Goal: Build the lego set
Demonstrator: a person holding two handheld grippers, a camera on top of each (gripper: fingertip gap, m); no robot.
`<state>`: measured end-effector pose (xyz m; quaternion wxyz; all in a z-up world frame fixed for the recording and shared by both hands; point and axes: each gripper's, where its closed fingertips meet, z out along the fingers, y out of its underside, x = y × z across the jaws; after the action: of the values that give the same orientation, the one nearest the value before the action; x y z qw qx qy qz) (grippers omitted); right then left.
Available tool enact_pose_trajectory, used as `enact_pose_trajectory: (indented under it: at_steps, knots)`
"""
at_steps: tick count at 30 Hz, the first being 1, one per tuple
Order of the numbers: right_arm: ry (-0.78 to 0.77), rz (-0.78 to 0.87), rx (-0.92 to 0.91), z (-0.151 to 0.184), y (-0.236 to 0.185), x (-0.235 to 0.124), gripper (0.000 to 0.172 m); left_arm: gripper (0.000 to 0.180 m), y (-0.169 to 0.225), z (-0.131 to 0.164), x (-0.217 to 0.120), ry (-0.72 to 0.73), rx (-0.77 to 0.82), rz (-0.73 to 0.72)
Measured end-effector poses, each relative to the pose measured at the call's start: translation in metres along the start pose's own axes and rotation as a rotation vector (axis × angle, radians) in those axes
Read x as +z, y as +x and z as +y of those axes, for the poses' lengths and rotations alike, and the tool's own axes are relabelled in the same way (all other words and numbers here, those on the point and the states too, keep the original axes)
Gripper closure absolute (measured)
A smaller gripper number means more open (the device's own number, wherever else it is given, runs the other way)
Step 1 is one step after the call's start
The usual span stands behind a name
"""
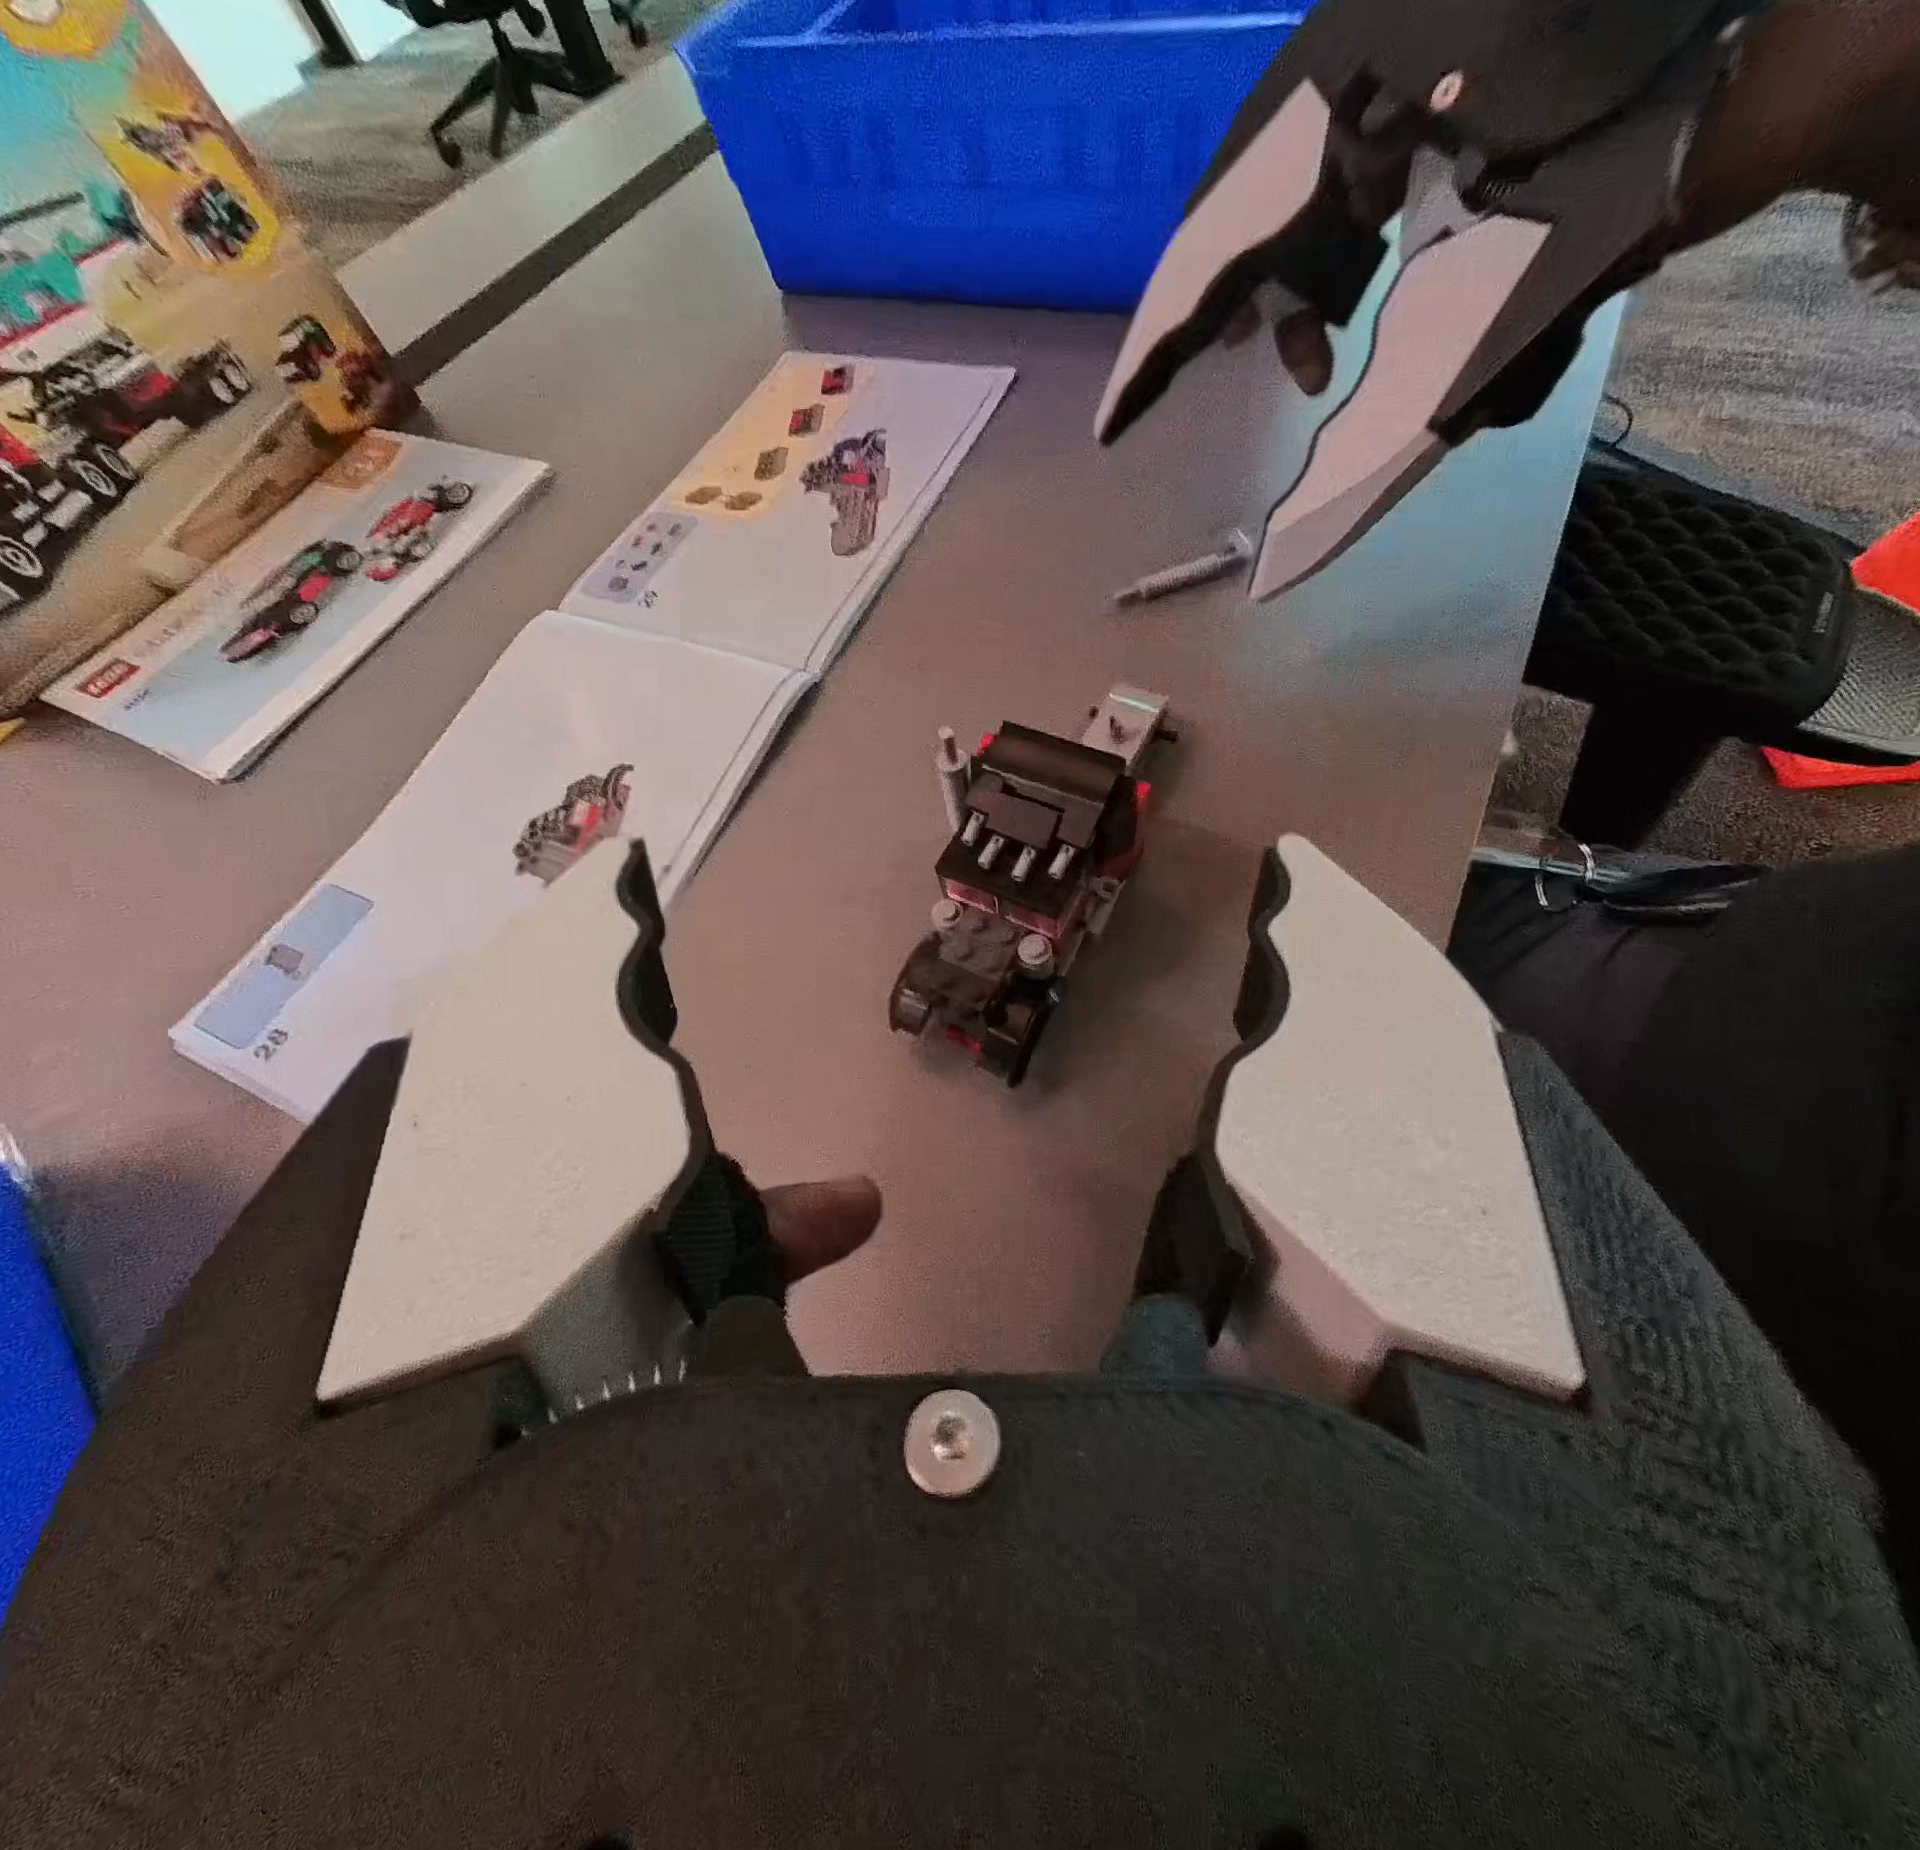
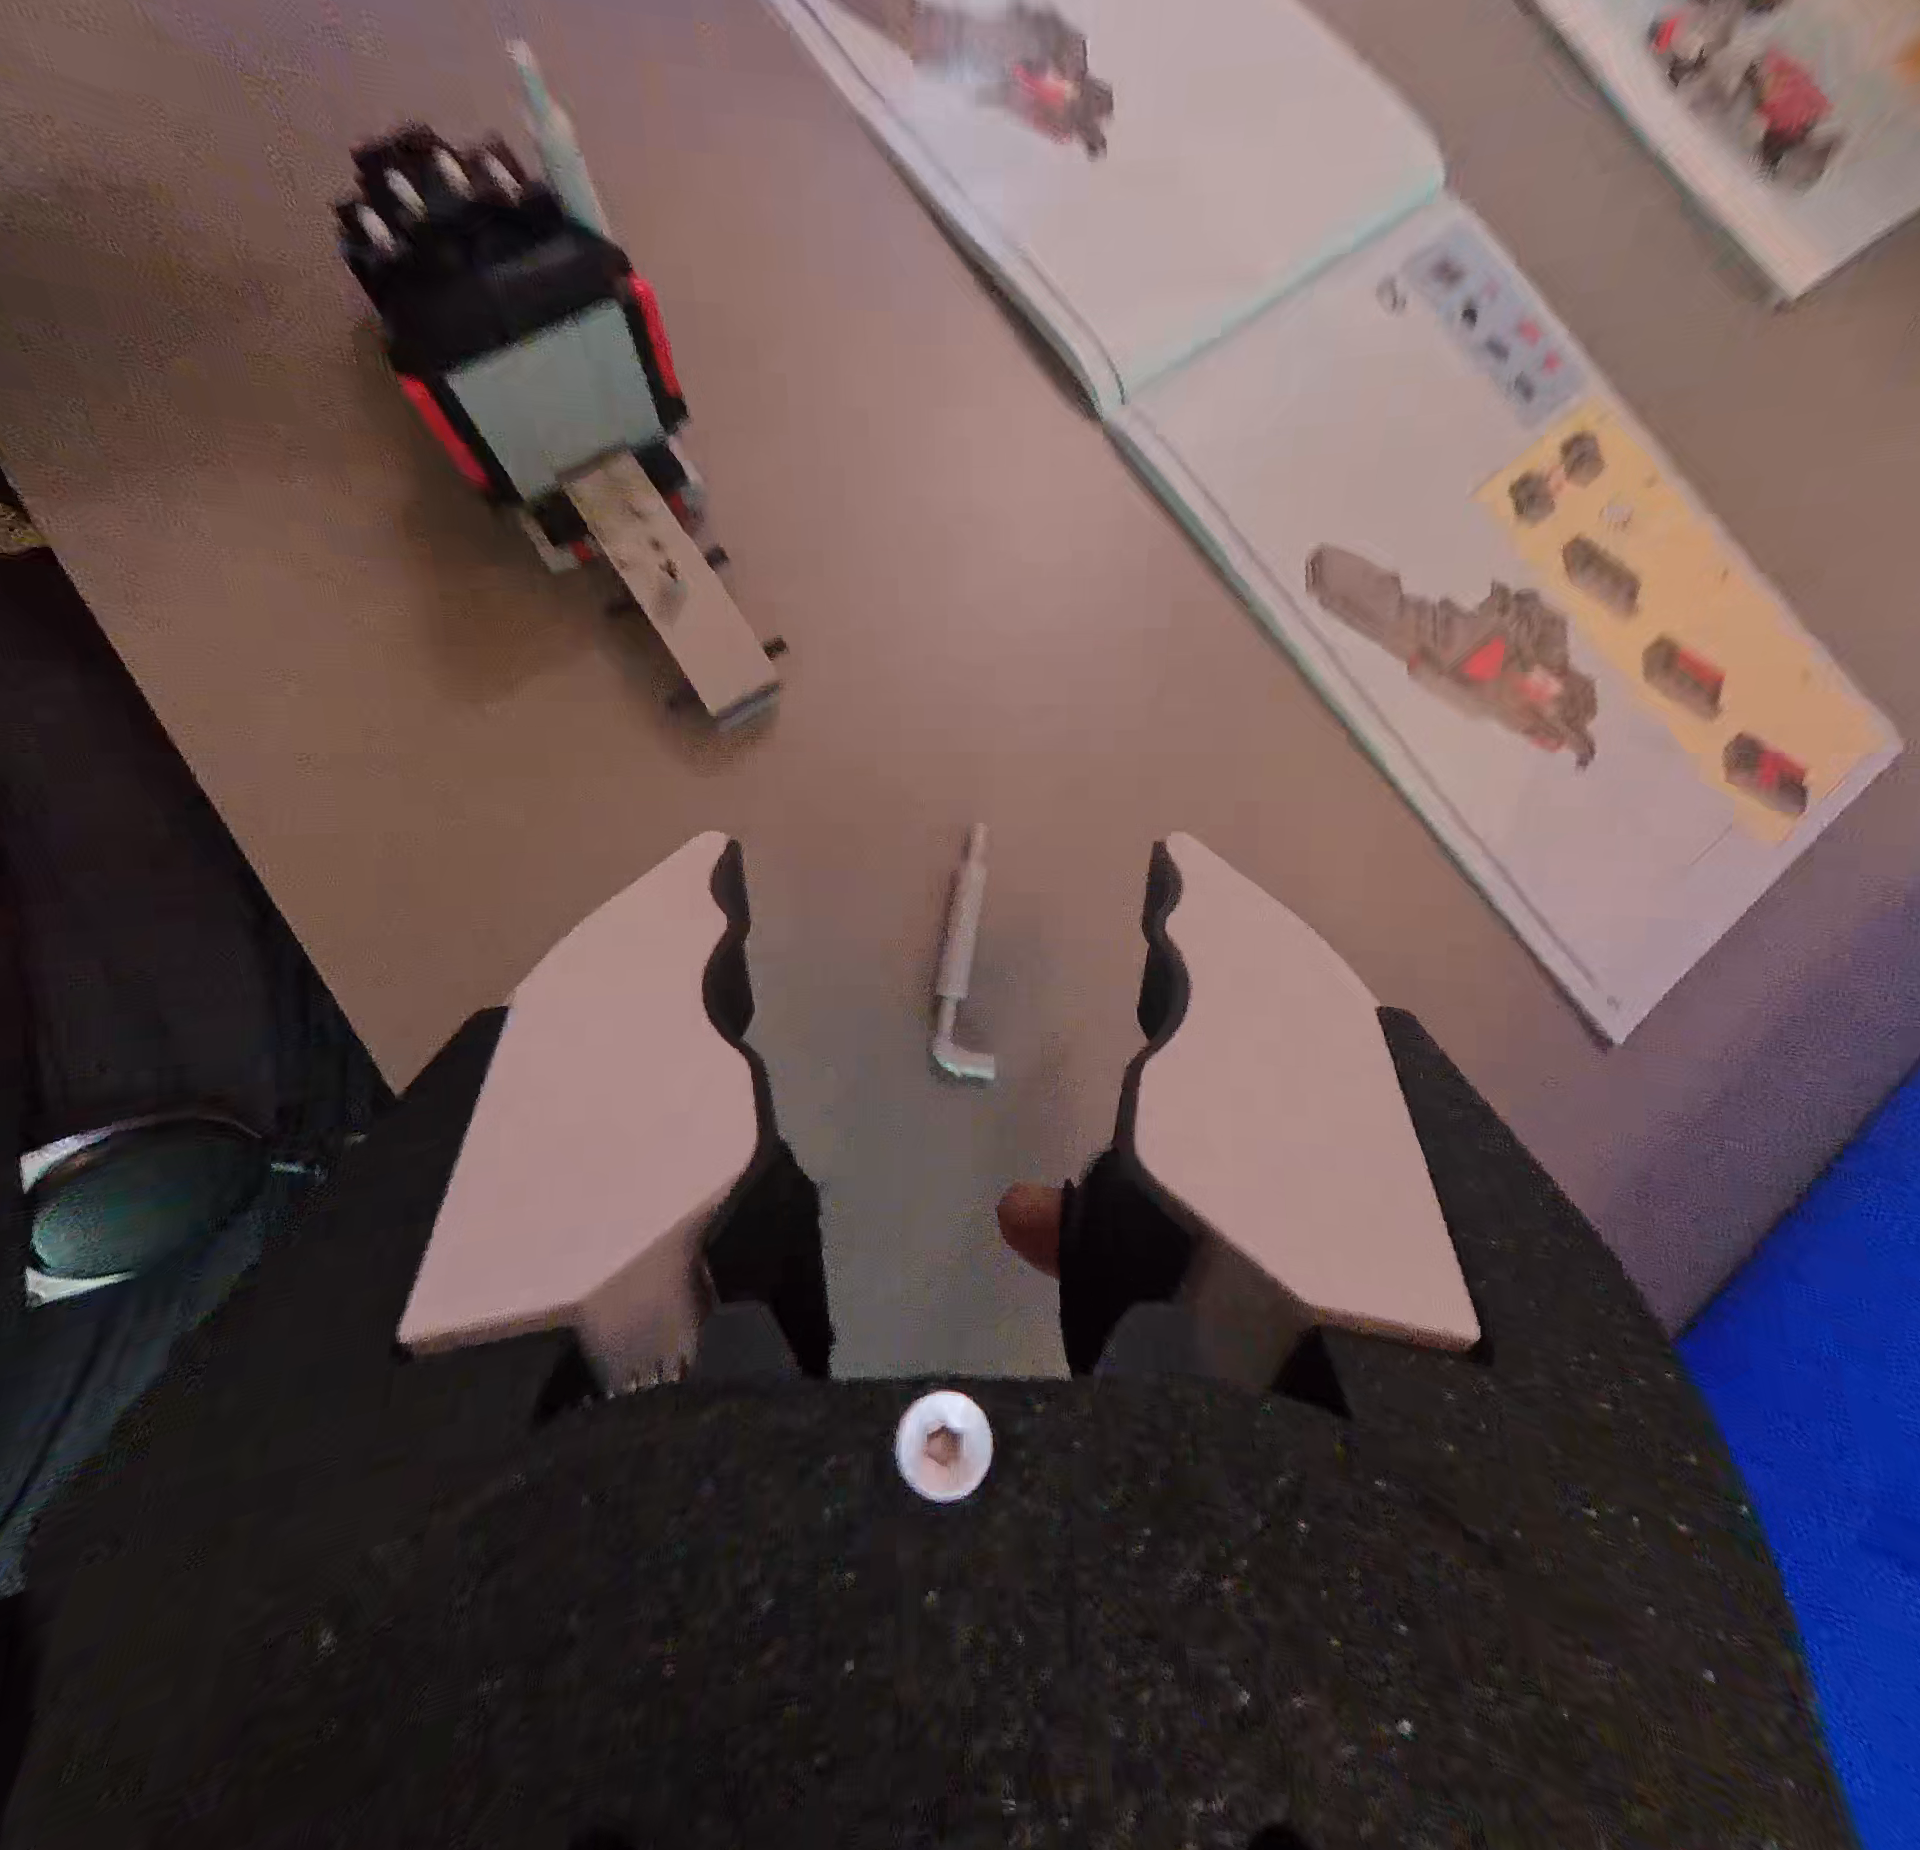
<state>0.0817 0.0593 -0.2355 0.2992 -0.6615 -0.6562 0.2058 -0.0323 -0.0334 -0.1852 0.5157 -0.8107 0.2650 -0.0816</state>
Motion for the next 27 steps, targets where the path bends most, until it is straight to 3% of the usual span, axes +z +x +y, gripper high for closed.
enact_pose_trajectory:
  at_steps: [3, 6, 11, 14, 16, 21, 27]
  knots:
    - [0.098, 0.051, -0.11, -0.029, -0.033, 0.003, 0.095, 0.094, 0.02, 0.02, 0.003, -0.073, 0.104, 0.033]
    - [0.086, -0.015, -0.213, -0.029, -0.063, 0.02, 0.103, 0.108, 0.013, 0.036, 0.012, -0.123, 0.216, 0.02]
    - [0.127, -0.171, -0.221, -0.043, -0.07, 0.042, 0.115, 0.12, 0.008, 0.045, 0.029, -0.175, 0.086, 0.23]
    - [0.124, -0.253, -0.293, -0.051, -0.081, 0.051, 0.102, 0.131, 0.006, 0.047, 0.037, -0.189, 0.082, 0.278]
    - [0.14, -0.297, -0.287, -0.057, -0.081, 0.057, 0.101, 0.142, 0.01, 0.047, 0.041, -0.189, 0.058, 0.319]
    - [0.179, -0.372, -0.287, -0.068, -0.075, 0.064, 0.12, 0.144, 0.011, 0.046, 0.041, -0.181, -0.014, 0.367]
    - [0.144, -0.591, -0.188, -0.071, -0.075, 0.065, 0.121, 0.142, 0.009, 0.046, 0.044, -0.185, -0.094, 0.436]
